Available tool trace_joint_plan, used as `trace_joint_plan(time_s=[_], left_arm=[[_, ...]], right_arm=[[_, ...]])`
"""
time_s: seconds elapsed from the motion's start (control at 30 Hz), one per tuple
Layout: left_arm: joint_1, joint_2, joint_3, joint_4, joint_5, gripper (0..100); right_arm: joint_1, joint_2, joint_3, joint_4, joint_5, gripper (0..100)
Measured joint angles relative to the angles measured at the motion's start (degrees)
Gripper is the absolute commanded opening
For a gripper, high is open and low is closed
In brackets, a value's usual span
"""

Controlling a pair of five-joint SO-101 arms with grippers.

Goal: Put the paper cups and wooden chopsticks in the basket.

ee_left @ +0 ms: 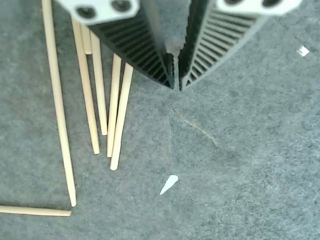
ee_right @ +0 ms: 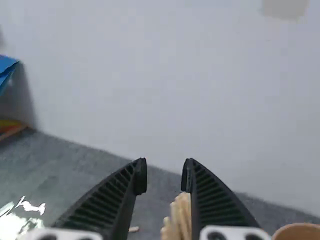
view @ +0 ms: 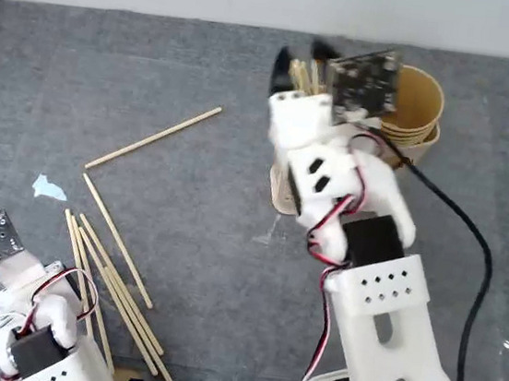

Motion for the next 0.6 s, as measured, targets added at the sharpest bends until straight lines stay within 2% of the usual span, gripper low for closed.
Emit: trace_joint_plan(time_s=[0.23, 0.4, 0.6], left_arm=[[-8.0, 0.0, 0.0, -3.52, 0.09, 1], [-13.63, 0.0, 0.0, -4.92, 0.09, 1], [-15.65, 0.0, 1.49, -4.92, 0.09, 1]], right_arm=[[-11.52, 1.05, -2.29, 15.56, -0.62, 12.2], [-20.75, 6.51, -2.29, 19.43, -2.9, 12.2], [-26.37, 19.6, -3.34, 21.45, -6.86, 12.6]])
